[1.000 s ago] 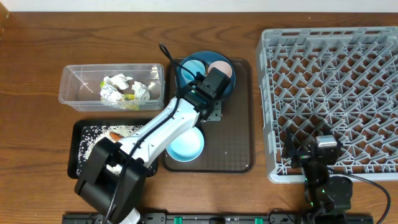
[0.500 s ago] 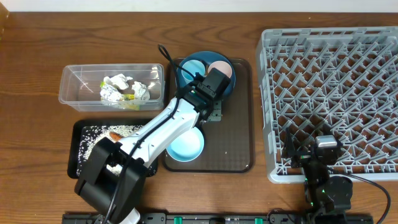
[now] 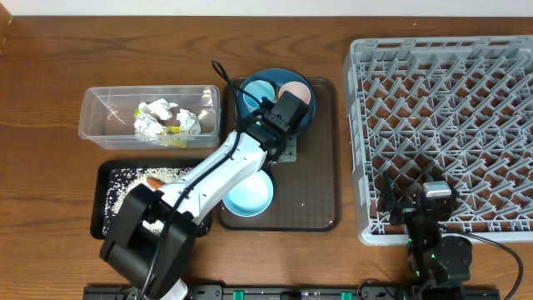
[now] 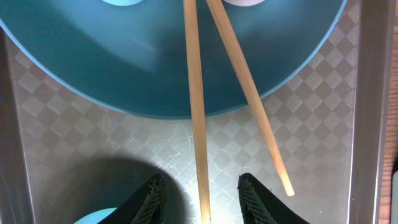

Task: Sort waste into correct bins and load items into the dishwasher rack

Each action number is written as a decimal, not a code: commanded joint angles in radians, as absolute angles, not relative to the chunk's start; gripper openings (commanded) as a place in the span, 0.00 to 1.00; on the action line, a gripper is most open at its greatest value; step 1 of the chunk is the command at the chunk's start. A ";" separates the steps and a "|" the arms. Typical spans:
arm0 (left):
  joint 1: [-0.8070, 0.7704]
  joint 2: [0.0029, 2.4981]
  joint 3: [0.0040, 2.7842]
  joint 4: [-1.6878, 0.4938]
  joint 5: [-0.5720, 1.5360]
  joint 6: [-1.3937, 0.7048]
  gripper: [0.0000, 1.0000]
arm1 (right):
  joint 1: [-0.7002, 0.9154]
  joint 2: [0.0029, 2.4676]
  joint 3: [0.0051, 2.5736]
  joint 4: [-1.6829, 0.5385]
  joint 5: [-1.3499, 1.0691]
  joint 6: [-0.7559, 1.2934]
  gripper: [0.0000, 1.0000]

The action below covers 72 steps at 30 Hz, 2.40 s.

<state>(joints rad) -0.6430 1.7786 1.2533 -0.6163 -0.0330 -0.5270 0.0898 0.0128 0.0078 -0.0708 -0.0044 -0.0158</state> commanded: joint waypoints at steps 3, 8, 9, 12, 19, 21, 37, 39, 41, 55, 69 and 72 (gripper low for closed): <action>-0.651 1.796 1.227 -0.604 -0.038 -0.536 0.41 | 0.081 0.011 0.005 -0.074 -0.007 -0.031 0.99; -0.617 1.752 1.254 -0.608 -0.038 -0.535 0.44 | 0.081 0.012 0.005 -0.075 -0.008 -0.031 0.99; -0.602 1.730 1.263 -0.614 -0.038 -0.535 0.45 | 0.081 0.012 0.005 -0.074 -0.008 -0.031 0.99; -0.562 1.650 1.276 -0.627 -0.037 -0.536 0.45 | 0.081 0.011 0.005 -0.074 -0.007 -0.031 0.99; -0.456 1.460 1.276 -0.627 -0.038 -0.535 0.64 | 0.081 0.012 0.005 -0.074 -0.007 -0.031 0.99; -0.421 1.420 1.276 -0.627 -0.038 -0.535 0.75 | 0.081 0.011 0.005 -0.075 -0.008 -0.031 0.99; -0.343 1.346 1.275 -0.627 -0.038 -0.536 0.95 | 0.082 0.041 0.148 -0.146 -0.221 0.097 0.99; -0.343 1.346 1.275 -0.627 -0.038 -0.536 0.96 | 0.082 0.088 0.244 -0.206 -0.221 0.096 0.99; -0.343 1.346 1.275 -0.627 -0.038 -0.536 0.96 | 0.082 0.174 0.366 -0.264 -0.222 0.097 0.99; -0.342 1.344 1.276 -0.577 -0.146 -0.530 0.99 | 0.107 1.010 1.322 -0.988 -0.396 0.123 0.99; -0.046 1.269 1.276 -0.676 -0.363 -0.483 0.98 | 0.332 1.363 1.339 -0.984 -0.292 0.225 0.61; -0.001 1.270 1.275 -0.699 -0.360 -0.483 0.98 | 0.436 1.440 1.339 -0.927 -0.173 0.232 0.65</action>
